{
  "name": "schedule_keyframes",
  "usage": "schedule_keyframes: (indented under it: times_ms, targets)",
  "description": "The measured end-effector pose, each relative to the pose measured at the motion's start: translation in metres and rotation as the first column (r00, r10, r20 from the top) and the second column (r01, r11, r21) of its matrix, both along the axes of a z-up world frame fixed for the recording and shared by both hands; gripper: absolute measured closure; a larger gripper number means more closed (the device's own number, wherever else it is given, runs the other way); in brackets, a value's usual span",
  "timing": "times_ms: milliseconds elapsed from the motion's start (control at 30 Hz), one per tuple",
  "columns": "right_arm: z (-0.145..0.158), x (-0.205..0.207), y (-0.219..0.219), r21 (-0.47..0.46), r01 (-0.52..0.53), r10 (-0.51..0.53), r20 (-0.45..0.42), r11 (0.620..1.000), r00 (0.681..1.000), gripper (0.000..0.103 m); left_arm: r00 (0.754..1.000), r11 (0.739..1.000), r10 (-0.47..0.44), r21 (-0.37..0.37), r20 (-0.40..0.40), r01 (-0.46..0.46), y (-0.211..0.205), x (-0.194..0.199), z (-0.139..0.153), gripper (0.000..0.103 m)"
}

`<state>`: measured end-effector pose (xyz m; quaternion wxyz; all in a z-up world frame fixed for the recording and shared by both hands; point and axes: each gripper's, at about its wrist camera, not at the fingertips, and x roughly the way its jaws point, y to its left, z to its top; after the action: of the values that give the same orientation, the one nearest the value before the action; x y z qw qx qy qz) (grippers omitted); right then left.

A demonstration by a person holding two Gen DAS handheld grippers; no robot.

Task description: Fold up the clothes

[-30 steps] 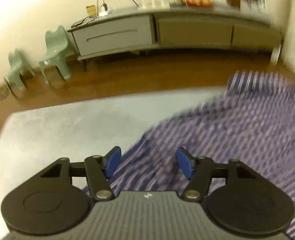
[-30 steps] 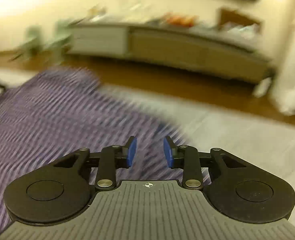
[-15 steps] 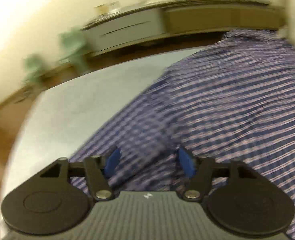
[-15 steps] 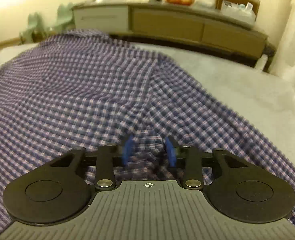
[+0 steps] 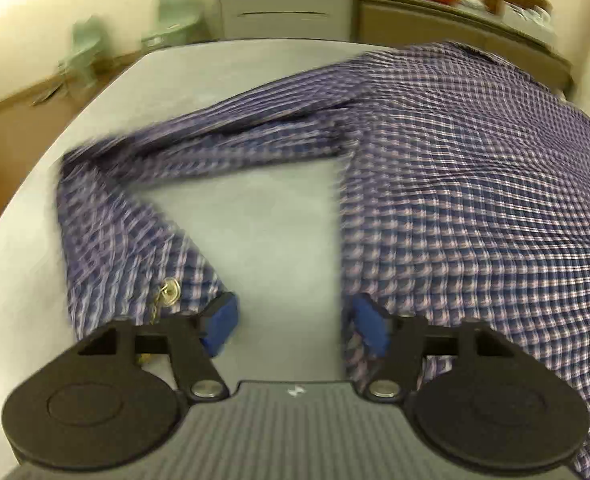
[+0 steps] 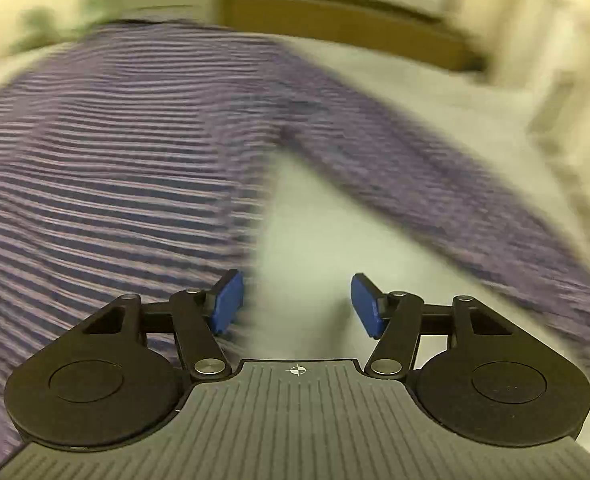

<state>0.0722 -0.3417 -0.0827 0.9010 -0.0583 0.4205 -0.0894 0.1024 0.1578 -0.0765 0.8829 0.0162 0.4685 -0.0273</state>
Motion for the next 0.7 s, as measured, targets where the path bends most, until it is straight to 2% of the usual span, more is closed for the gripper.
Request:
schedule_keyframes:
  times_ms: [33, 100, 133, 200, 233, 300, 333, 367, 400, 433, 500, 567, 600, 633, 667, 700]
  targets:
    - [0.007, -0.013, 0.002, -0.016, 0.006, -0.005, 0.028, 1.000, 1.000, 0.049, 1.000, 0.999, -0.013, -0.045, 0.005, 0.014, 0.007, -0.014, 0.006, 0.044]
    - [0.019, -0.041, 0.017, 0.064, -0.092, 0.087, 0.081, 0.994, 0.993, 0.048, 0.989, 0.984, -0.143, -0.104, 0.022, 0.144, -0.002, -0.048, 0.011, 0.041]
    - [0.016, -0.053, 0.029, 0.115, -0.159, 0.151, 0.078, 0.981, 0.985, 0.047, 0.977, 0.969, -0.208, -0.132, 0.033, 0.211, -0.007, -0.065, 0.013, 0.041]
    - [0.006, -0.074, 0.050, 0.196, -0.268, 0.260, 0.067, 0.943, 0.963, 0.045, 0.967, 0.965, -0.255, -0.063, 0.021, 0.256, -0.014, -0.084, -0.001, 0.040]
    - [-0.005, -0.077, 0.055, 0.189, -0.276, 0.276, 0.027, 0.942, 0.961, 0.045, 0.961, 0.961, -0.276, -0.027, 0.013, 0.276, -0.017, -0.093, -0.008, 0.040]
    - [-0.010, -0.090, 0.067, 0.144, -0.305, 0.305, 0.019, 0.941, 0.952, 0.034, 0.975, 0.974, -0.218, 0.078, 0.046, 0.214, -0.008, -0.101, -0.010, 0.026]
    - [-0.008, -0.098, 0.075, 0.113, -0.322, 0.321, 0.032, 0.940, 0.947, 0.034, 0.985, 0.982, -0.163, 0.109, 0.052, 0.157, 0.002, -0.102, -0.009, 0.028]
    - [-0.006, -0.106, 0.082, 0.082, -0.339, 0.336, 0.045, 0.937, 0.941, 0.035, 0.991, 0.983, -0.117, 0.146, 0.066, 0.107, 0.008, -0.107, -0.005, 0.036]
    - [-0.005, -0.115, 0.090, 0.051, -0.354, 0.351, 0.057, 0.934, 0.934, 0.038, 0.989, 0.978, -0.124, 0.181, 0.086, 0.106, 0.011, -0.110, 0.002, 0.046]
    - [-0.003, -0.123, 0.097, 0.020, -0.369, 0.367, 0.068, 0.929, 0.928, 0.044, 0.977, 0.967, -0.180, 0.203, 0.113, 0.154, 0.009, -0.125, 0.009, 0.046]
    - [0.001, -0.139, 0.112, -0.044, -0.397, 0.399, 0.089, 0.917, 0.913, 0.047, 0.925, 0.925, -0.346, 0.223, 0.159, 0.308, -0.005, -0.167, 0.025, 0.037]
    - [0.005, -0.156, 0.127, -0.108, -0.421, 0.432, 0.107, 0.900, 0.896, 0.046, 0.837, 0.847, -0.511, 0.277, 0.193, 0.453, -0.025, -0.206, 0.030, 0.032]
    - [0.005, -0.165, 0.140, -0.142, -0.457, 0.473, 0.113, 0.878, 0.874, 0.046, 0.785, 0.796, -0.587, 0.317, 0.198, 0.515, -0.038, -0.221, 0.027, 0.031]
    - [0.003, -0.177, 0.163, -0.180, -0.535, 0.557, 0.113, 0.826, 0.823, 0.046, 0.738, 0.748, -0.647, 0.351, 0.193, 0.564, -0.049, -0.235, 0.024, 0.031]
    - [0.000, -0.185, 0.184, -0.215, -0.599, 0.628, 0.104, 0.771, 0.771, 0.048, 0.703, 0.712, -0.686, 0.368, 0.187, 0.597, -0.057, -0.242, 0.021, 0.031]
    - [-0.006, -0.187, 0.202, -0.243, -0.640, 0.673, 0.085, 0.729, 0.734, 0.051, 0.678, 0.686, -0.712, 0.379, 0.180, 0.620, -0.064, -0.246, 0.016, 0.031]
